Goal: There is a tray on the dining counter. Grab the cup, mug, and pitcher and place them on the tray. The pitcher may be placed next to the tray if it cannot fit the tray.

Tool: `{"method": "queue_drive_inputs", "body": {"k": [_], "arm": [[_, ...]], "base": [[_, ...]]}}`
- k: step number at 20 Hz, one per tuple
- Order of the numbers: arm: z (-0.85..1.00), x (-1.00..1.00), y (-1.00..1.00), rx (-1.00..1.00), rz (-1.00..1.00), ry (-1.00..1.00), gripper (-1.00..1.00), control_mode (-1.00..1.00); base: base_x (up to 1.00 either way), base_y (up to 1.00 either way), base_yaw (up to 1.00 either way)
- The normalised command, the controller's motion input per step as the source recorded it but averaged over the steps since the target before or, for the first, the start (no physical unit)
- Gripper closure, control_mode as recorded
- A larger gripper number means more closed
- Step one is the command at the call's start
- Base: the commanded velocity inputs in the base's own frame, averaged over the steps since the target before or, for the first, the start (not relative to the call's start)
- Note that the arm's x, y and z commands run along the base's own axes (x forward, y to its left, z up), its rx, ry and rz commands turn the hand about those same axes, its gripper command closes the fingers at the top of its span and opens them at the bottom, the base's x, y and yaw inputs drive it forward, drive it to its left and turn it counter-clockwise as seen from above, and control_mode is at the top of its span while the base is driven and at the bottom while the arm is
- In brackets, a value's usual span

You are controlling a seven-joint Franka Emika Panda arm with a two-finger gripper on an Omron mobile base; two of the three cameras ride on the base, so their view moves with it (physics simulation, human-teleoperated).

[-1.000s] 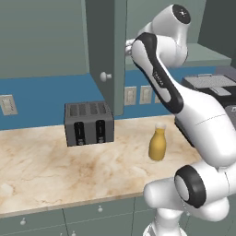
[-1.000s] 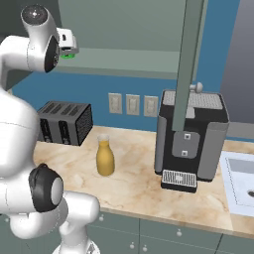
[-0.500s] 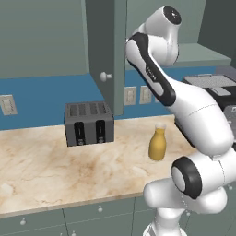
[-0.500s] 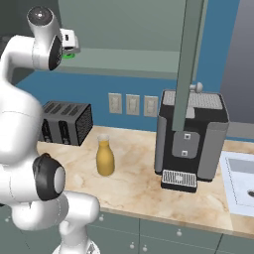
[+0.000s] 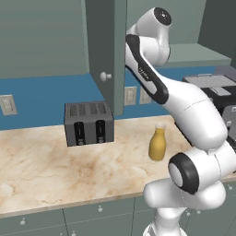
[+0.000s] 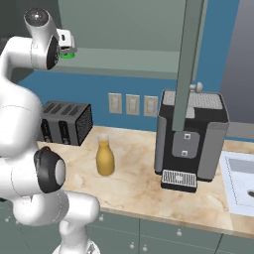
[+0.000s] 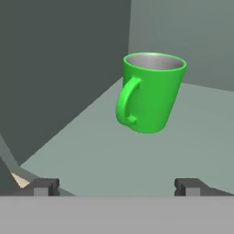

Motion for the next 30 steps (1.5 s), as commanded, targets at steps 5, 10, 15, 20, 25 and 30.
{"method": "queue_drive_inputs", "body": {"k": [5, 10, 15, 20, 25, 30], "arm": [[0.0, 0.2, 0.07, 0.0, 0.0, 0.0, -1.0, -1.0], [0.0, 0.21, 0.0, 0.0, 0.0, 0.0, -1.0, -1.0], [0.0, 0.21, 0.0, 0.0, 0.0, 0.0, -1.0, -1.0], [0.0, 0.26, 0.0, 0.0, 0.0, 0.0, -1.0, -1.0], [0.0, 0.21, 0.0, 0.0, 0.0, 0.0, -1.0, -1.0], [0.0, 0.12, 0.0, 0.0, 0.0, 0.0, -1.0, -1.0]], "base": [[0.0, 0.0, 0.0], [0.0, 0.0, 0.0], [0.0, 0.0, 0.0], [0.0, 0.0, 0.0], [0.0, 0.0, 0.0], [0.0, 0.0, 0.0]]}}
